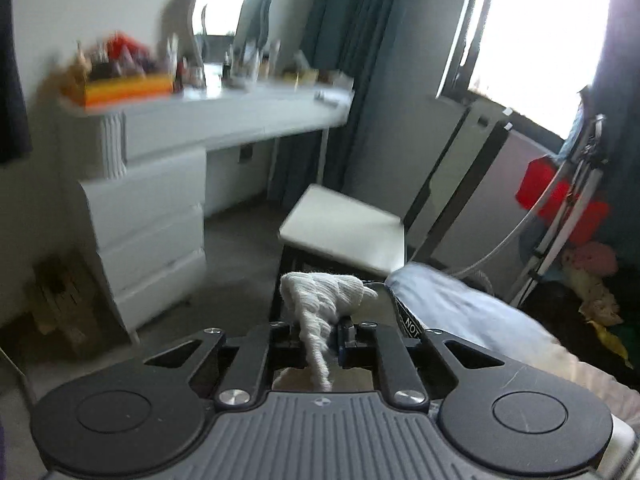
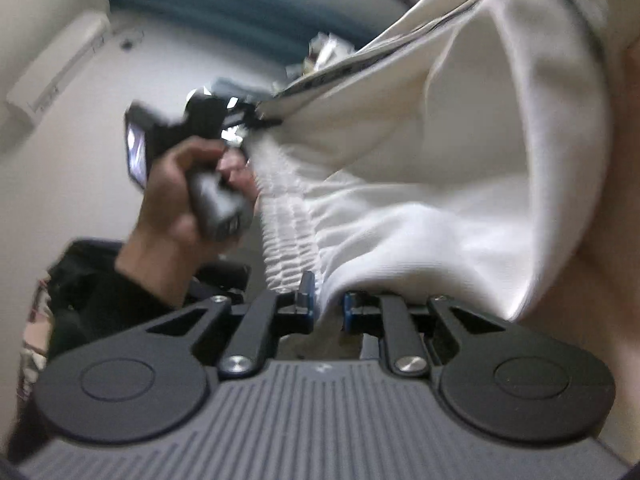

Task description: Fold clothes

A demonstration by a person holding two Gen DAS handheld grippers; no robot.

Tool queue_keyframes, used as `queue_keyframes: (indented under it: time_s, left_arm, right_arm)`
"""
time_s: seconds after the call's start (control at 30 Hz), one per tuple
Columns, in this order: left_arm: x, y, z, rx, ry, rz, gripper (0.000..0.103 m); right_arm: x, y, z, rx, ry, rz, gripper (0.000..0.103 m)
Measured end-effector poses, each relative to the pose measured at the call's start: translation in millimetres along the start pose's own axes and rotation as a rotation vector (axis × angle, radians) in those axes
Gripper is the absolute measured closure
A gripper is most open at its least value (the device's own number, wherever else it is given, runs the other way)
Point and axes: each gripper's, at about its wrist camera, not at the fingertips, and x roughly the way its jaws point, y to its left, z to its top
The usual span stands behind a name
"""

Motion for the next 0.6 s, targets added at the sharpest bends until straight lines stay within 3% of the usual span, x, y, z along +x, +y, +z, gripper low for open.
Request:
queue_keyframes:
  time_s: [0.13, 0.27, 0.37, 0.4, 0.47, 0.53, 0.6]
  left_arm:
    - [56, -3, -16, 0.041, 0.053, 0.03, 0.087]
    - [71, -2, -32, 0.069, 0.077, 0.048, 0.078]
    - [48, -9, -39, 0.099, 0.059, 0.061, 0.05]
    - [35, -12, -41, 0.103, 0.048, 0.062, 0.045]
    - [9, -19, -46, 0.112, 0.025, 0.064, 0.039]
    - [-21, -28, -50, 0.121, 0.0, 0.054, 0.032]
    - [-61, -45, -56, 0.146, -0.03, 0.024, 0.03]
  right_arm:
    - [29, -11, 0, -0.056, 0.076, -0.068, 0.091]
    - [31, -11, 2, -0.091, 0.129, -0.086, 0.089]
    - [18, 11, 8, -0.191, 0.158, -0.121, 0.087]
    - [13, 16, 9, -0.223, 0.17, -0.13, 0.085]
    - [-2, 28, 11, -0.278, 0.184, -0.14, 0.068]
    - [-31, 36, 12, -0.34, 0.157, -0.147, 0.025]
    - [-63, 45, 12, -0.406, 0.125, -0.161, 0.023]
